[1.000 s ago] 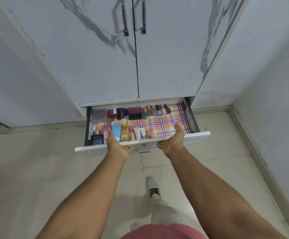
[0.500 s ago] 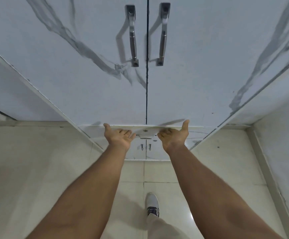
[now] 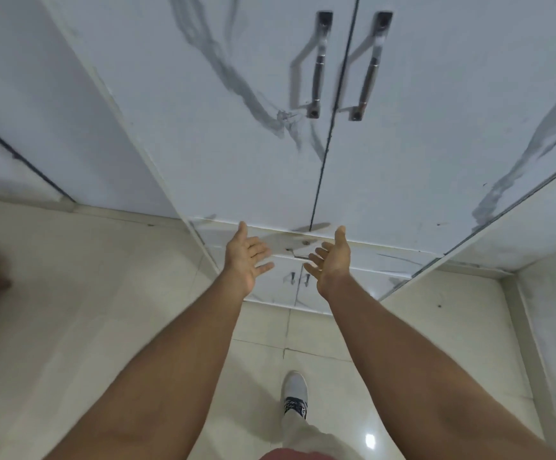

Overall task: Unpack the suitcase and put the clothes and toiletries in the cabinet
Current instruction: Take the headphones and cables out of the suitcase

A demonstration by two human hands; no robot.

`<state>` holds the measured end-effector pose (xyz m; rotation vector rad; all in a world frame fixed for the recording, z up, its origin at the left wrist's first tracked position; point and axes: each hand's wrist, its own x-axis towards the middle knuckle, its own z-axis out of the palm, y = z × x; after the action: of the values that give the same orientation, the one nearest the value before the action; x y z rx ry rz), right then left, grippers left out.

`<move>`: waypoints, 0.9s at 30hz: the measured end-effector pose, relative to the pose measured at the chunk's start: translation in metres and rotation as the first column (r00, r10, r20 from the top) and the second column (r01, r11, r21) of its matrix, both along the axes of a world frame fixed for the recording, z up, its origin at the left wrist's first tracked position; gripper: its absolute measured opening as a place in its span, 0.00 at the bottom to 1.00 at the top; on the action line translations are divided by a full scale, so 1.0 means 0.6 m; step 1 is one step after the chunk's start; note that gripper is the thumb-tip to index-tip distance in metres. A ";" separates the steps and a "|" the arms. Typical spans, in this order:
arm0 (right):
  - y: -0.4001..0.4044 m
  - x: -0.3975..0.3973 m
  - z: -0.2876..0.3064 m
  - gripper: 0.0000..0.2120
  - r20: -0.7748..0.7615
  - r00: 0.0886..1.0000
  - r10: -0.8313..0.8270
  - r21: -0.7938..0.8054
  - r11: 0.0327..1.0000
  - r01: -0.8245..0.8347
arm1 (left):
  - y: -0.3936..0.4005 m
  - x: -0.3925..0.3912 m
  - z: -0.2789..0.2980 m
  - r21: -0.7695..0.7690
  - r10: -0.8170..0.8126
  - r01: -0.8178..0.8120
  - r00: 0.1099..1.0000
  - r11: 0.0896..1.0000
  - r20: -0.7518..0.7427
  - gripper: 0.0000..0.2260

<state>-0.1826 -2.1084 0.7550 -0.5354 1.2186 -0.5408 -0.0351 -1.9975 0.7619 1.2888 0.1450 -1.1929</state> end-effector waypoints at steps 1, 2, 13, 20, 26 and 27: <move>0.028 0.014 0.007 0.35 -0.023 0.998 0.065 -0.013 0.998 -0.066 | 0.034 0.002 0.006 0.015 -0.026 0.025 0.999 1.000 0.046 0.37; 0.061 0.029 0.012 0.33 -0.042 0.990 0.137 -0.025 0.990 -0.138 | 0.074 0.005 0.011 0.023 -0.040 0.038 0.996 0.999 0.083 0.35; 0.695 0.206 0.050 0.20 -0.198 0.553 0.810 -0.224 0.511 -0.830 | 0.805 0.012 0.038 0.075 0.309 -0.365 0.866 0.928 0.393 0.21; 1.188 0.270 0.076 0.19 -0.231 0.071 0.970 -0.315 -0.006 -0.949 | 1.285 -0.053 0.048 0.083 0.619 -0.735 0.622 0.673 0.480 0.18; 1.579 0.306 0.066 0.16 -0.300 -0.322 0.898 -0.347 -0.417 -0.840 | 1.626 -0.112 0.026 0.090 0.798 -0.933 0.346 0.349 0.493 0.16; 1.640 0.313 0.057 0.15 -0.307 -0.370 0.877 -0.346 -0.465 -0.815 | 1.677 -0.119 0.017 0.097 0.815 -0.949 0.307 0.299 0.492 0.16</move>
<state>0.0054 -1.1244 0.7889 -1.7386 -0.0549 0.8204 -0.1065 -0.9912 0.7722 1.3842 0.7838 0.1319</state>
